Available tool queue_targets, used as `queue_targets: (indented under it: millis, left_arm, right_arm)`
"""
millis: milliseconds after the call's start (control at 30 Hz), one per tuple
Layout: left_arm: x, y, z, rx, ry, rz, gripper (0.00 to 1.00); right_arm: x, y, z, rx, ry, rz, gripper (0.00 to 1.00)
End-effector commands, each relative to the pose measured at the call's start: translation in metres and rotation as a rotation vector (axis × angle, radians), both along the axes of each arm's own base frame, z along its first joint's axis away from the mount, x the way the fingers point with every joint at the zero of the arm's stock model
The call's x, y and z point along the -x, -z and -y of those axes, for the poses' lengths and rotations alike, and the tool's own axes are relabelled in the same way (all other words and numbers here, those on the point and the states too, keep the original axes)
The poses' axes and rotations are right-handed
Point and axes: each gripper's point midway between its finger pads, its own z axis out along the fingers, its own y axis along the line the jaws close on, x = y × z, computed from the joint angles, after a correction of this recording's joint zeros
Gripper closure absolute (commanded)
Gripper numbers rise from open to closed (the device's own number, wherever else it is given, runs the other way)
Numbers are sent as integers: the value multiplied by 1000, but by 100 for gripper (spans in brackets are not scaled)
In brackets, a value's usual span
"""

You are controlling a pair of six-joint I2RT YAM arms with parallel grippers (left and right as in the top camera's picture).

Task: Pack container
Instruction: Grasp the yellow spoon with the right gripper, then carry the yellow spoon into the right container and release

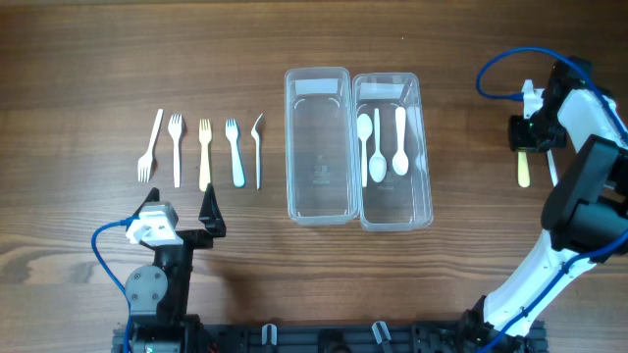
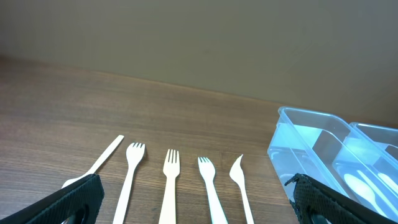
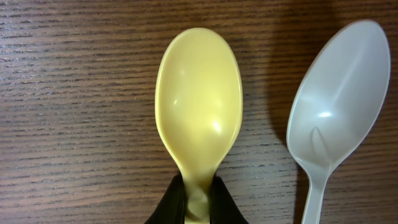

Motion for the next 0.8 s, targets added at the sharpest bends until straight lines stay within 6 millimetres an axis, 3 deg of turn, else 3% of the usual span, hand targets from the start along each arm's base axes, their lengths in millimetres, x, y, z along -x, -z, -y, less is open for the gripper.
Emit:
queue_targets:
  millis: [0,133,333,433,600,767]
  left_arm:
    - [0,2,3,-22,18,0,0]
    - [0,2,3,-22,18,0,0]
    - [0,2,3,-22,18,0,0]
    - [0,2,3,-22,18,0,0]
    - [0,2,3,-22,18,0,0]
    - [0,2,3,-22,18,0,0]
  right_arm:
    - [4,7,-6,-30,5,-23,96]
    - [-10,-15,-3,-23,25,44,96]
    - [-32,-83,-7,-26,72,221,96]
    - [-37,-117,-18,-41,56,308,96]
    - [-43,-174,-62,-155,11,457,96]
    - [-46,-198,-129,-342,-68,504,96]
